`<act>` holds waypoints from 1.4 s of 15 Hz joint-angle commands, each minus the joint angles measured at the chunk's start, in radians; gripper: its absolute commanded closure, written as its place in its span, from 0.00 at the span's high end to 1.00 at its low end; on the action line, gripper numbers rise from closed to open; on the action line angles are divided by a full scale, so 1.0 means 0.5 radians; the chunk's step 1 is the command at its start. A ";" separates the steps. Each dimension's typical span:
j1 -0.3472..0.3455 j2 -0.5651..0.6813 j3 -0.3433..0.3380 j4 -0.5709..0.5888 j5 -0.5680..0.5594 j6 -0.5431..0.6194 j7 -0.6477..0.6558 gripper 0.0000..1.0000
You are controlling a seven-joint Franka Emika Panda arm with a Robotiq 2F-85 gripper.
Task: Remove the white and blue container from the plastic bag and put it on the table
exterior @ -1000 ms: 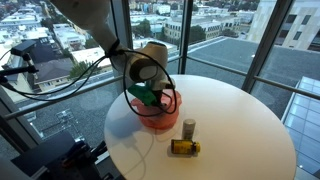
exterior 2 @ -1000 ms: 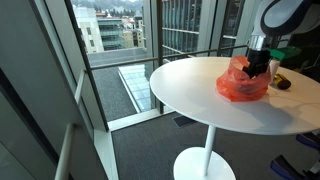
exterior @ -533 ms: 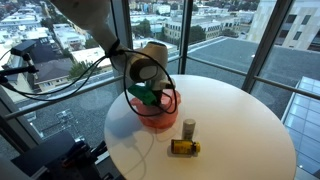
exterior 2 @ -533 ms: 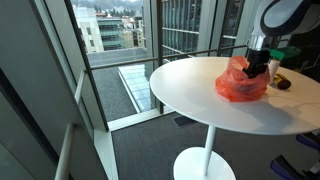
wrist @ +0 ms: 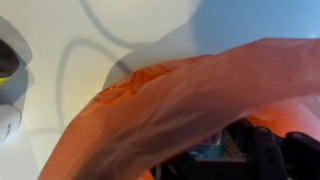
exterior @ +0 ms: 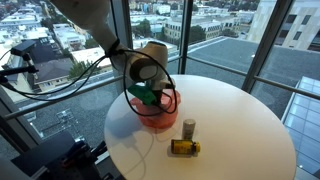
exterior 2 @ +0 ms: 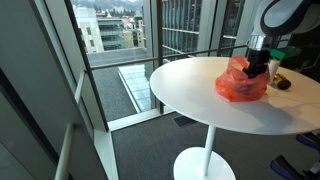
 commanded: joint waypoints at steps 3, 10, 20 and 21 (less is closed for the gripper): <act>-0.008 -0.192 -0.018 -0.028 -0.022 -0.186 -0.026 0.40; -0.007 -0.430 -0.043 0.009 -0.013 -0.263 -0.041 0.40; -0.014 -0.746 -0.083 0.026 0.013 -0.612 -0.134 0.40; -0.016 -0.794 -0.093 0.011 0.001 -0.669 -0.144 0.40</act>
